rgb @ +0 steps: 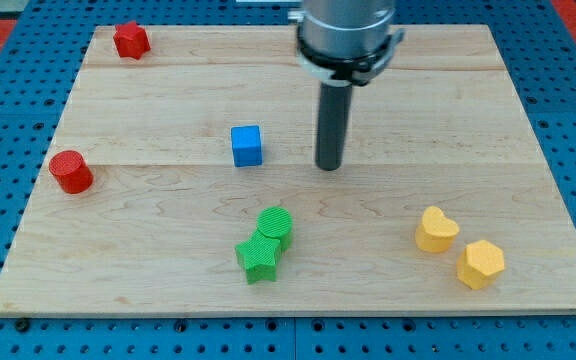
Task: Drag the red star towards center
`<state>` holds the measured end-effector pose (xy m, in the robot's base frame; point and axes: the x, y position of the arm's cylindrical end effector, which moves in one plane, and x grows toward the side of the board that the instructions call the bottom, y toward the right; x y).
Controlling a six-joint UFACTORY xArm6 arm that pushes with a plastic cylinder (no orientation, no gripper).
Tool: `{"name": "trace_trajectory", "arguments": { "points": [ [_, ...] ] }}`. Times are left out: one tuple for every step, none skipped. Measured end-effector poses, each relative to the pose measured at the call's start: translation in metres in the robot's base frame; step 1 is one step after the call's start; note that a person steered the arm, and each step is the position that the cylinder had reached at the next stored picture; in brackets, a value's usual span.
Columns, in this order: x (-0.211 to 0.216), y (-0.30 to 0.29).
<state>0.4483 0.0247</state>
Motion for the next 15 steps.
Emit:
{"name": "trace_trajectory", "arguments": {
  "points": [
    [0.0, -0.096],
    [-0.054, -0.131],
    [-0.072, -0.126],
    [-0.096, -0.201],
    [-0.132, -0.275],
    [-0.155, -0.317],
    [-0.164, -0.329],
    [-0.17, -0.329],
    [-0.178, -0.329],
    [-0.195, -0.32],
    [-0.195, -0.32],
    [-0.195, -0.323],
    [-0.195, -0.323],
    [-0.195, -0.323],
    [-0.19, -0.323]
  ]
}}
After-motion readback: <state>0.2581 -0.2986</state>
